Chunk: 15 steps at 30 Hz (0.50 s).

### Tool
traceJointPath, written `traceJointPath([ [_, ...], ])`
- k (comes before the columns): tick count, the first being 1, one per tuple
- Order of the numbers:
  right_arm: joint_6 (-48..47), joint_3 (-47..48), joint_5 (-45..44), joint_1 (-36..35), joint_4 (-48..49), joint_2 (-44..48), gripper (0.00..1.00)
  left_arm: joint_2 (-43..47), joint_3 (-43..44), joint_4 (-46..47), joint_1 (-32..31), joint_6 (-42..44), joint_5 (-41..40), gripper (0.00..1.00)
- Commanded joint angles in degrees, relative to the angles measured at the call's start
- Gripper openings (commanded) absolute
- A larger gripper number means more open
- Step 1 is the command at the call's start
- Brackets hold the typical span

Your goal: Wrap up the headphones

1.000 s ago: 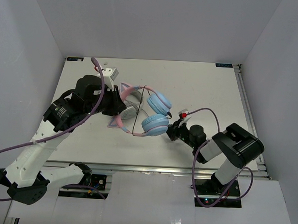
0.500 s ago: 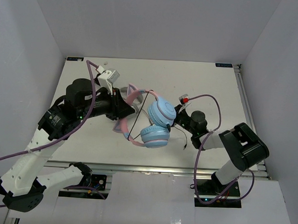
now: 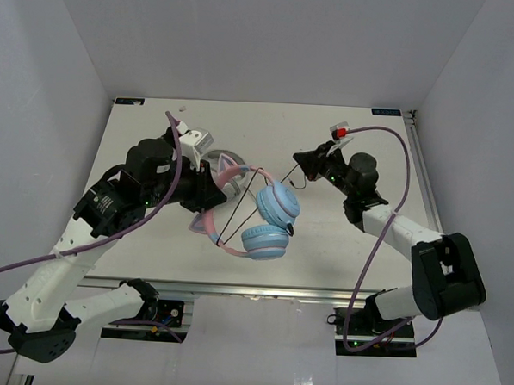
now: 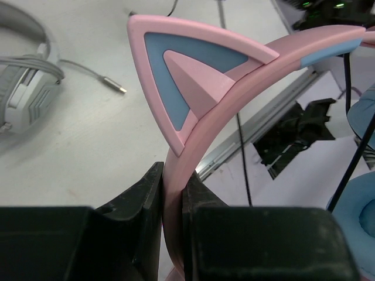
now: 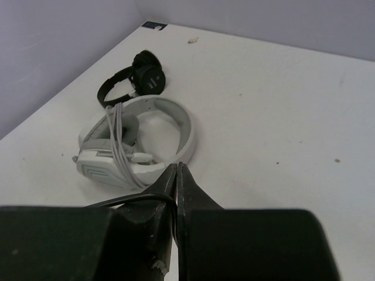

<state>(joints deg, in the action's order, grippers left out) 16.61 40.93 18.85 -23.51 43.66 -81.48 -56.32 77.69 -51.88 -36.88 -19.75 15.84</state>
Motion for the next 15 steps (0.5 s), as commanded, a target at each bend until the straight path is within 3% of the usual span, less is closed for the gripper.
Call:
traceJointPath([
  [1,-2.1,4.6,-1.2,6.8,-10.9,3.5,0.08,1.8,-0.7,-2.8,-0.3,1.0,-1.8,0.0],
  [12,-9.6,21.3,12.5,9.2,-30.4,1.8,0.08,-5.4,-2.6,-3.1,-0.6,5.7,-9.8,0.0],
  [15,-11.5,25.0,15.2,9.1,-36.8,0.6,0.08,-10.6,-2.6,-4.0,-1.5,5.2,-19.1,0.0],
])
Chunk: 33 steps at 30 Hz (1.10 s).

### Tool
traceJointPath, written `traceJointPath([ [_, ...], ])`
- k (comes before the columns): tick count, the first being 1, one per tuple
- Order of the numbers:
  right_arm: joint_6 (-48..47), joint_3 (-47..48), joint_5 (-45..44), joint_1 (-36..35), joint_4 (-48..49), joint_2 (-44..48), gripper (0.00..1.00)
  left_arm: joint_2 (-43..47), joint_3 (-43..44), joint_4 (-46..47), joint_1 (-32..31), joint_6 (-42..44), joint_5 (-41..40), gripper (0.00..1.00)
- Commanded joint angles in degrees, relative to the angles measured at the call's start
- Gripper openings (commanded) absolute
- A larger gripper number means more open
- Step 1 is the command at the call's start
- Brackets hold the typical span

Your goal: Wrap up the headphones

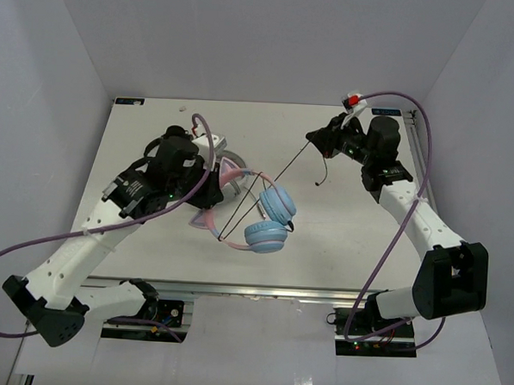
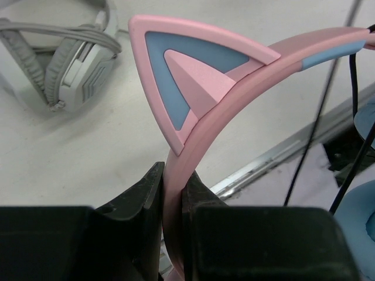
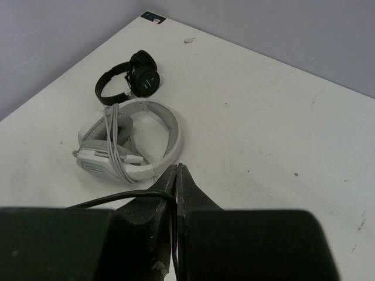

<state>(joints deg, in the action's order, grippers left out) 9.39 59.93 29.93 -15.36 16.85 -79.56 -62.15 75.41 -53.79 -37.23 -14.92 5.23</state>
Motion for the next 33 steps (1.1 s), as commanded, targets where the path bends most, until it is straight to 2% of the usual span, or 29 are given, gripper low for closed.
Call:
traceJointPath([
  [1,-4.7,6.9,4.8,0.9,-11.3,-1.6,0.08,-6.3,-0.4,-2.3,-1.5,-0.2,-11.5,0.0],
  [7,-5.5,10.4,7.5,-0.9,-16.3,-3.5,0.08,-11.9,0.2,-1.3,-3.8,-3.6,-19.6,0.0],
  [13,-5.8,14.4,10.1,-6.3,-20.3,-6.8,0.08,-17.6,2.4,-0.5,-4.3,-4.9,-28.7,0.0],
  [20,-4.8,18.7,8.8,-11.3,-21.3,-10.6,0.08,-20.1,0.8,3.6,-5.2,-5.0,-29.5,0.0],
  [26,-3.5,21.1,8.5,-13.3,-21.3,-12.2,0.08,-23.2,0.0,3.1,-5.2,-6.5,-33.1,0.0],
  [33,-2.2,24.6,6.3,-14.4,-21.7,-12.8,0.08,-23.9,-1.8,3.7,-5.2,-6.4,-33.3,0.0],
])
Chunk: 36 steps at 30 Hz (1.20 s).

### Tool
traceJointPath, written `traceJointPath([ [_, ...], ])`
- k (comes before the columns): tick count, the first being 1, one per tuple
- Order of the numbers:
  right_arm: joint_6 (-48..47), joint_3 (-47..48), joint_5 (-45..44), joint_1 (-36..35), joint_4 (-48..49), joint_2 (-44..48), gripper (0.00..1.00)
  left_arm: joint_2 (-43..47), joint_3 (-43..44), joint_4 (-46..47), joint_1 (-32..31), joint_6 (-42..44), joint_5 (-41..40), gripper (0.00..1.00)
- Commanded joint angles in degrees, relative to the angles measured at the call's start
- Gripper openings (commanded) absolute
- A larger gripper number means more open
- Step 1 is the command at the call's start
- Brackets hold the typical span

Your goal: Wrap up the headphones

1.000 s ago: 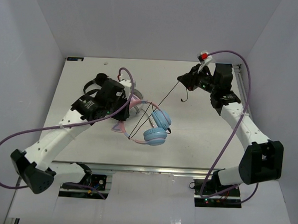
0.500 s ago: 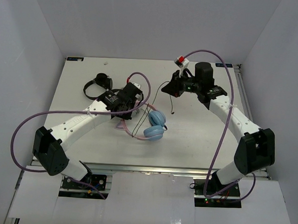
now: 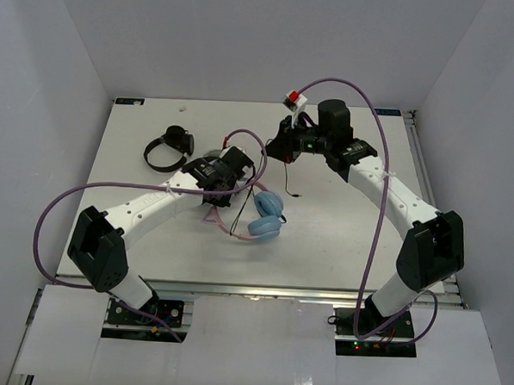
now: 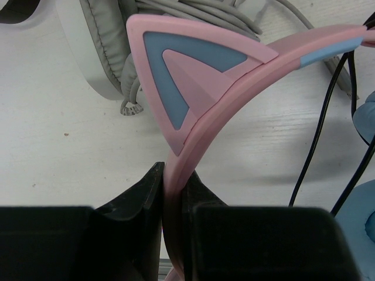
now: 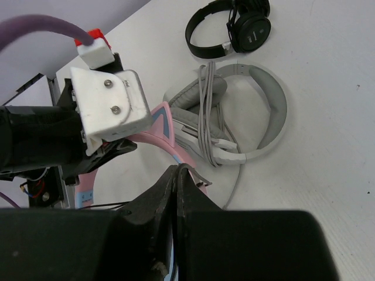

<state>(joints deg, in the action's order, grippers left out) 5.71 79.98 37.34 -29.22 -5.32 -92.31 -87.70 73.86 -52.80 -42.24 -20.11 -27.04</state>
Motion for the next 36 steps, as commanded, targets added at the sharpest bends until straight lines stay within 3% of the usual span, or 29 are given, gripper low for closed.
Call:
traceJointPath([
  [1,1.7,5.1,-1.2,-0.6,0.4,-0.2,0.08,1.8,-0.4,2.9,-0.2,-1.0,-0.9,0.0],
  [10,3.6,5.3,1.0,-1.8,0.2,1.0,0.08,0.2,-0.4,2.7,-0.1,-2.2,-2.7,0.0],
  [20,7.8,-10.0,-1.9,-7.9,7.5,11.9,0.08,-2.4,4.3,-1.2,5.9,-10.1,-1.9,0.0],
  [28,12.4,-17.2,-9.0,-17.1,12.8,14.4,0.08,-3.4,9.7,-3.3,6.0,-16.2,-2.0,0.0],
  [36,13.5,-28.3,-23.1,-22.8,19.2,17.0,0.08,-1.1,11.8,-4.4,7.2,-21.0,-1.9,0.0],
])
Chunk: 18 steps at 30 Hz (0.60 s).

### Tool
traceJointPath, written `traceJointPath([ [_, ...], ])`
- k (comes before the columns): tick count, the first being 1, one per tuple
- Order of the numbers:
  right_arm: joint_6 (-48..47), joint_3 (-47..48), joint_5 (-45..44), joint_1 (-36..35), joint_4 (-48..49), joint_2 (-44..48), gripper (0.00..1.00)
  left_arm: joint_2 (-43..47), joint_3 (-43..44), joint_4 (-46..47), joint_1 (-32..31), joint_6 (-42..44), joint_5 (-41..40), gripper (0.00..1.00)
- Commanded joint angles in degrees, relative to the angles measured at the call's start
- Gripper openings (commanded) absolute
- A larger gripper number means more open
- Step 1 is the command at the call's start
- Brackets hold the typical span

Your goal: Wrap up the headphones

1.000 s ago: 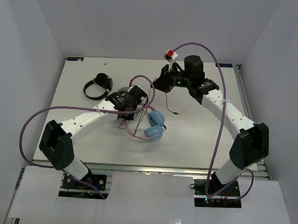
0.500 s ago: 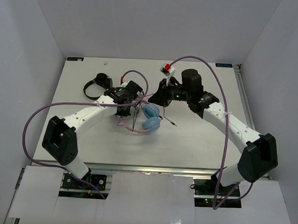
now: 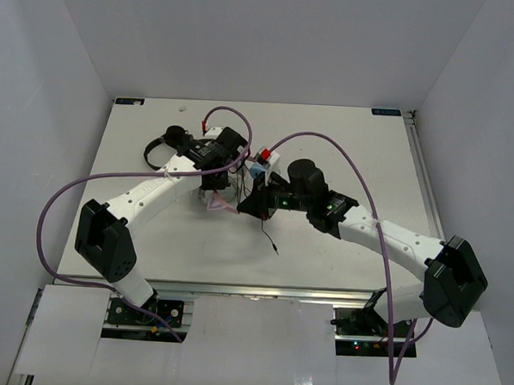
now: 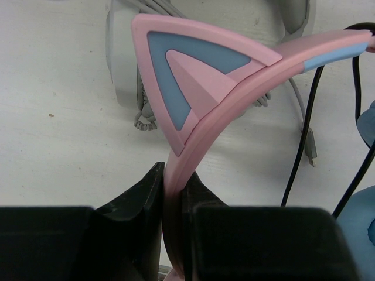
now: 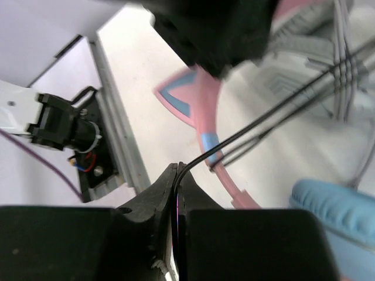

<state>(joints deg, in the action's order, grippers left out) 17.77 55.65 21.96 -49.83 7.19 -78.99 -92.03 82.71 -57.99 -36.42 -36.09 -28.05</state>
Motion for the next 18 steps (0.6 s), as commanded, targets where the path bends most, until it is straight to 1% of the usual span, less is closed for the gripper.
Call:
traceJointPath([
  [1,1.3,-5.3,-9.4,-2.4,7.4,4.2,0.08,3.8,2.9,0.8,1.4,-5.3,-0.8,0.0],
  [4,0.6,-7.3,-13.1,-4.6,8.6,4.9,0.08,5.3,2.3,1.4,1.6,-6.6,-0.1,0.0],
  [7,-0.9,-9.3,-19.6,-7.1,10.2,4.7,0.08,7.8,1.6,2.4,1.6,-7.5,1.9,0.0],
  [11,-1.5,-13.7,-25.7,-9.5,15.4,4.0,0.08,10.0,0.5,3.3,1.6,-8.8,3.2,0.0],
  [13,-1.7,-14.6,-27.3,-10.5,18.3,3.2,0.08,11.1,-0.3,3.7,1.6,-9.7,3.3,0.0],
  [18,-3.0,-15.3,-34.4,-12.7,20.9,1.6,0.08,12.8,-1.0,3.2,1.6,-10.9,4.0,0.0],
])
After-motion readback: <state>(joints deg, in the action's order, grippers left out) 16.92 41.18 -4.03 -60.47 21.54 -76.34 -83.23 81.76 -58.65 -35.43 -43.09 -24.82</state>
